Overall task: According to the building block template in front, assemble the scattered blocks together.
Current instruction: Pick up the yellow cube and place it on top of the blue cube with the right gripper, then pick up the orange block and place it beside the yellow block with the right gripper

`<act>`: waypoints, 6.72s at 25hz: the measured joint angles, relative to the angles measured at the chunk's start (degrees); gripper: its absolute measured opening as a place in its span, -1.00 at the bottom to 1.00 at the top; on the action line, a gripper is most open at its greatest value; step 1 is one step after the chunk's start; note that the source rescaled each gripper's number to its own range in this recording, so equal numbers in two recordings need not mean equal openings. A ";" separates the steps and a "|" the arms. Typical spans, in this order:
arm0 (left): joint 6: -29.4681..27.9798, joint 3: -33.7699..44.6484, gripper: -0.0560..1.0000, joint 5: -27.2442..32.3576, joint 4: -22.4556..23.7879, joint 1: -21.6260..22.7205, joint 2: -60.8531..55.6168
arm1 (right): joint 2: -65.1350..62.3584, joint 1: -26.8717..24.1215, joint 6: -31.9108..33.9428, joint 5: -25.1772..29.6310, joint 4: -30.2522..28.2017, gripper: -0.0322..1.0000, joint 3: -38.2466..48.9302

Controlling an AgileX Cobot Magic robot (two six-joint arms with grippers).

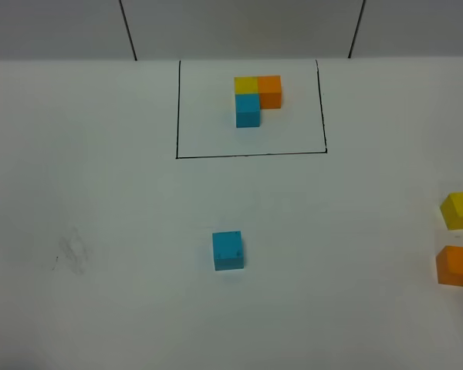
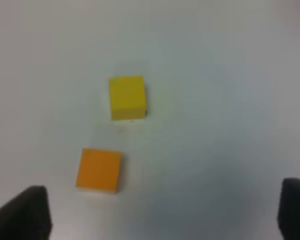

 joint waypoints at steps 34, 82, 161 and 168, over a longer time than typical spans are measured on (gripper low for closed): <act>-0.10 0.00 0.40 0.00 0.00 0.00 0.00 | 61.12 -2.58 -4.49 -16.43 -3.79 0.93 -16.15; -0.11 0.00 0.40 0.00 0.00 0.00 0.00 | 74.90 44.16 47.73 10.07 -9.56 -0.53 -54.57; -0.11 0.00 0.40 0.00 2.80 0.00 0.00 | 80.21 49.64 52.71 3.95 -20.26 0.76 -56.60; -0.11 0.00 0.40 0.00 2.80 0.00 0.00 | 69.00 48.10 52.95 13.78 -34.80 0.78 -56.60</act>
